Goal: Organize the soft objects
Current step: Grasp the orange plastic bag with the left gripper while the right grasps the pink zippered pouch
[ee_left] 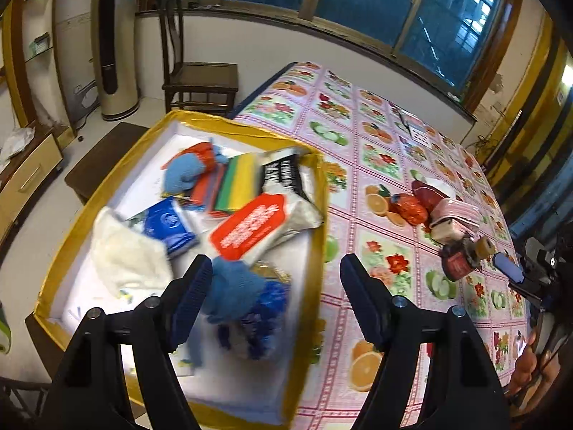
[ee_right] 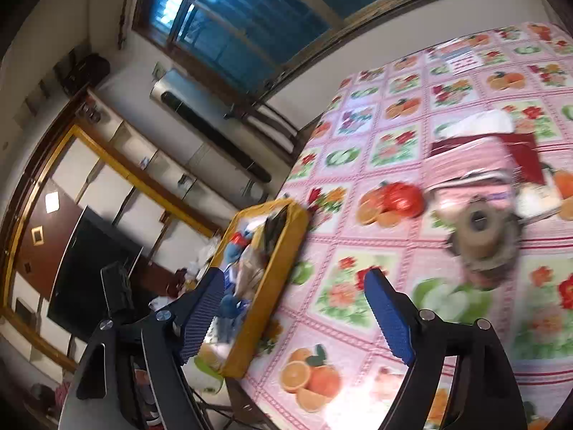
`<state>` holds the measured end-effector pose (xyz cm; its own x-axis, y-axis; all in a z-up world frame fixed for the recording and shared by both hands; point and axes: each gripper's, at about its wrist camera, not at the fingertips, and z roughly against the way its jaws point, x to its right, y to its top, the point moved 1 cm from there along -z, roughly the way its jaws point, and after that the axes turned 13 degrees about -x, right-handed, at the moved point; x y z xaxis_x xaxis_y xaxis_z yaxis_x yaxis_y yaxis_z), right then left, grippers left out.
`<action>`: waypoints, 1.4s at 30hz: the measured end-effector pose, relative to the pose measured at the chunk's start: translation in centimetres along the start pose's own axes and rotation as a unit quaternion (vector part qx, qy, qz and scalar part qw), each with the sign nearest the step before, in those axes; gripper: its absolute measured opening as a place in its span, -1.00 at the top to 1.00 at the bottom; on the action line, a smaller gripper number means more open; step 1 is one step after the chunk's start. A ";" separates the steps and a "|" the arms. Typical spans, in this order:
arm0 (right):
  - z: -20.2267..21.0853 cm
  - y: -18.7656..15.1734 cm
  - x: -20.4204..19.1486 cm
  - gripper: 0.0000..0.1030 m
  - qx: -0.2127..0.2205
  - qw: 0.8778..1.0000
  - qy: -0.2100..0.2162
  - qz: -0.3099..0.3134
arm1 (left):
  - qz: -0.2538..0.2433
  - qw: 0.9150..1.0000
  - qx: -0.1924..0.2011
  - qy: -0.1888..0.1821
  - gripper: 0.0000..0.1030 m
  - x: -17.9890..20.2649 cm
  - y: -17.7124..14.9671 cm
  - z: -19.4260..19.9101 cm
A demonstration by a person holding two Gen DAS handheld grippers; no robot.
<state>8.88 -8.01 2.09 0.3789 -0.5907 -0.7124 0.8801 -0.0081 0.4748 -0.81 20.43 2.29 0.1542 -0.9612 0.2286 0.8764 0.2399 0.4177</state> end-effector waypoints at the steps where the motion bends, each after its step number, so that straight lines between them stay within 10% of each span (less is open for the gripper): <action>1: 1.5 0.3 1.4 -0.63 0.013 1.000 -0.011 -0.013 | -0.012 1.000 -0.005 -0.002 -0.47 1.5 0.4 -0.3; 12: 5.2 4.9 9.6 -0.63 0.004 0.995 -0.097 -0.024 | -0.097 0.992 -0.075 -0.040 -0.47 14.9 4.5 -7.6; 18: 1.8 8.5 10.0 -0.63 -0.071 0.976 -0.178 0.098 | -0.057 0.991 -0.116 -0.047 -0.47 14.7 6.0 -11.4; 27: -2.2 11.2 8.5 -0.63 -0.148 0.942 -0.197 0.228 | 0.039 0.981 -0.167 -0.090 -0.46 14.1 8.3 -14.6; 42: -6.3 11.4 8.7 -0.56 -0.212 0.890 -0.229 0.333 | 0.067 0.975 -0.192 -0.095 -0.46 18.3 10.5 -19.0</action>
<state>24.02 -8.13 -1.98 0.7860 -0.6181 -0.0137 0.5695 0.7152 0.4050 19.84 2.81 -5.88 0.2234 -0.8737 0.4321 0.9659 0.2578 0.0219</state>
